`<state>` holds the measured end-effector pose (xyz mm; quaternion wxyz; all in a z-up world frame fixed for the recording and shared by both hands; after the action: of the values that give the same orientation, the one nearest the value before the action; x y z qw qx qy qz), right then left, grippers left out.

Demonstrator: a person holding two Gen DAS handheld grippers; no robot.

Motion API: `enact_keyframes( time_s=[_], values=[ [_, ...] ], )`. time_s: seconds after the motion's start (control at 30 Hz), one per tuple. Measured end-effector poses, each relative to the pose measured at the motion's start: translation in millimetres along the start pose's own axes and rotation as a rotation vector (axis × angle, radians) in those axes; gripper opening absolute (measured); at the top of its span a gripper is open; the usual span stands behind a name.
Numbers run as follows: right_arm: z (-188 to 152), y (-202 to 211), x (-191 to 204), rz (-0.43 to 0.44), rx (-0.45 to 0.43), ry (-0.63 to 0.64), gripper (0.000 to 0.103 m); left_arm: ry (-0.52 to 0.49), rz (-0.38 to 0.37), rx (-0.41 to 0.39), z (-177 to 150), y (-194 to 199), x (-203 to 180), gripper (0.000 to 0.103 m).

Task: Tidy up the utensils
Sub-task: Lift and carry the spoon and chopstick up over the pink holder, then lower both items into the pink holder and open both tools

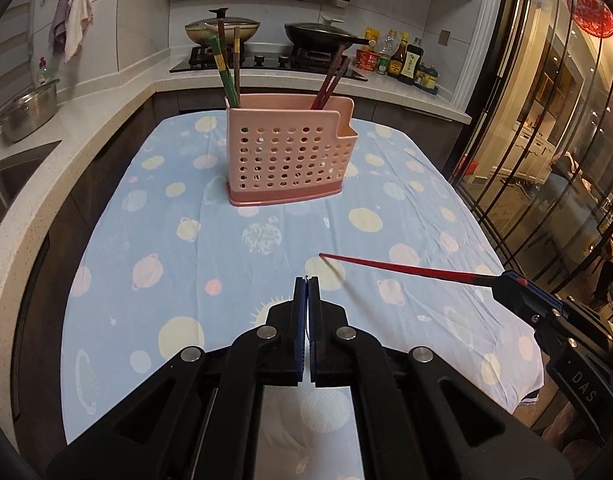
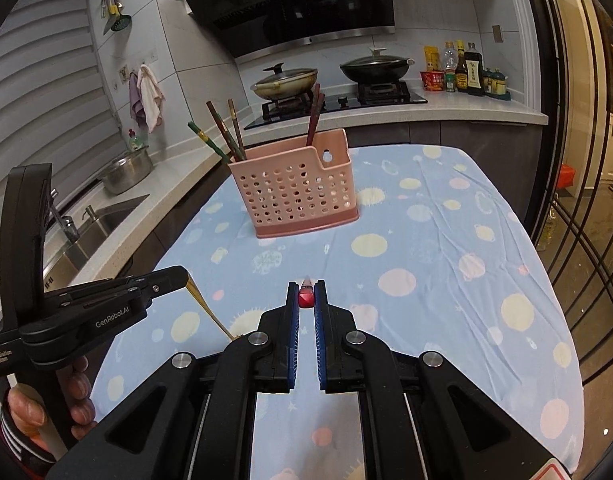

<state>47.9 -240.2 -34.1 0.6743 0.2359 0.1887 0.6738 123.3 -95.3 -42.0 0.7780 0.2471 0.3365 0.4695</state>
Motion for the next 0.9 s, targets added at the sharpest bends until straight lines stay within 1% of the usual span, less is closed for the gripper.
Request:
enact_keyframes(
  time_s=[0.27,0.4,0.67,0.9],
  values=[
    [42.5,9.3,-5.6,-0.006,-0.079,0.006,0.007,-0.013,-0.001,-0.067,36.7,12.2,-5.4,0.001],
    [57.2,11.0,-5.8,-0.008,-0.104,0.013,0.007,-0.019,0.002,-0.091,50.3,16.9,-7.9,0.001],
    [74.3,18.0,-2.7,-0.009,-0.142,0.026,0.007,-0.035,0.011,-0.131,63.9,31.6,-15.9,0.001],
    [78.2,23.4,-1.7,-0.010,-0.159,0.027,0.007,-0.043,0.008,-0.150,65.9,41.8,-19.3,0.001]
  ],
)
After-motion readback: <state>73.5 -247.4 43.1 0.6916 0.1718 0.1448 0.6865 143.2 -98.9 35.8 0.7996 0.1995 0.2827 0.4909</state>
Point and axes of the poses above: each gripper's, at about its wrist camera, not at the fingertips, and y roughly against the way its jaws point, x to its left, z to its top, the point moved 7 cm from there along -y, roughly the way its jaws point, and after that the axes turned 12 degrees about y, right-handed, at the moved point
